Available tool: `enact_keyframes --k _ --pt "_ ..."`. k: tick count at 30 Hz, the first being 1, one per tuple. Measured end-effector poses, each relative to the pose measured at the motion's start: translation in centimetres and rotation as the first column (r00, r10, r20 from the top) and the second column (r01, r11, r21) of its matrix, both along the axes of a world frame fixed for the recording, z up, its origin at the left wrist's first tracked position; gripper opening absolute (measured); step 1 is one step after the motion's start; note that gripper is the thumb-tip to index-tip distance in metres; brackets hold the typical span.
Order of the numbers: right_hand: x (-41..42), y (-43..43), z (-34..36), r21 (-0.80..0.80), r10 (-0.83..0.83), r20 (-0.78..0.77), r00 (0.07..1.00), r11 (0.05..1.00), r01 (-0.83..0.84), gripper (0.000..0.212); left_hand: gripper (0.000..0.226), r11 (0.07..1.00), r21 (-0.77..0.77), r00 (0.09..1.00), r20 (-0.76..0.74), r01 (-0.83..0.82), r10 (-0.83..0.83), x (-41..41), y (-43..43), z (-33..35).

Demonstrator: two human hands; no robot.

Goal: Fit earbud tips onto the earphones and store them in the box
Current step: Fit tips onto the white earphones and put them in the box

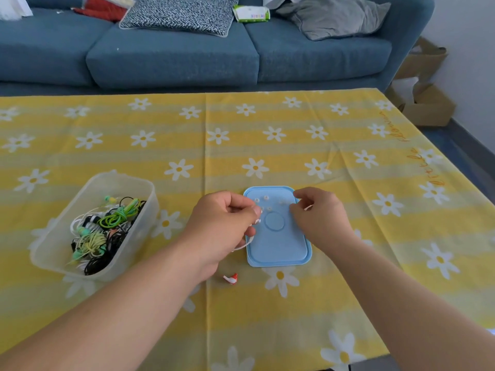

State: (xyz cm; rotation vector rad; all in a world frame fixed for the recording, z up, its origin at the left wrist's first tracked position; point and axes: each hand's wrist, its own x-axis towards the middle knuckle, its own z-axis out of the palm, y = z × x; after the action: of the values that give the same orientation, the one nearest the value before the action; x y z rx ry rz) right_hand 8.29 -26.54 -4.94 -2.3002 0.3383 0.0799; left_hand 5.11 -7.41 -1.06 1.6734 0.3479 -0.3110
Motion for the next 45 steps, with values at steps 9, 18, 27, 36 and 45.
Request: enact_keyframes --k 9,18,27,36,45 --pt "1.2 0.9 -0.1 -0.075 -0.038 0.042 0.998 0.996 0.041 0.014 0.004 0.995 -0.089 0.999 0.007 -0.042 0.043 0.6 1.6 0.4" --pt "-1.8 6.2 6.5 0.79 0.034 -0.097 0.995 0.611 0.056 0.014 0.004 0.988 -0.145 0.991 0.113 -0.055 0.071 -0.9 4.6 2.5" --pt "-2.9 9.5 7.6 0.936 0.228 -0.14 0.964 0.348 0.054 0.009 0.004 0.986 -0.144 0.968 0.223 -0.08 0.111 -2.3 7.3 3.6" --pt "-3.3 10.7 7.6 0.937 0.259 -0.105 0.96 0.35 0.008 0.014 0.005 0.985 -0.157 0.955 0.277 -0.068 0.11 -2.3 8.0 3.8" --pt "-3.4 10.7 7.8 0.939 0.19 -0.135 0.972 0.337 0.065 0.013 0.005 0.986 -0.162 0.956 0.281 -0.039 0.084 -2.2 7.8 3.9"
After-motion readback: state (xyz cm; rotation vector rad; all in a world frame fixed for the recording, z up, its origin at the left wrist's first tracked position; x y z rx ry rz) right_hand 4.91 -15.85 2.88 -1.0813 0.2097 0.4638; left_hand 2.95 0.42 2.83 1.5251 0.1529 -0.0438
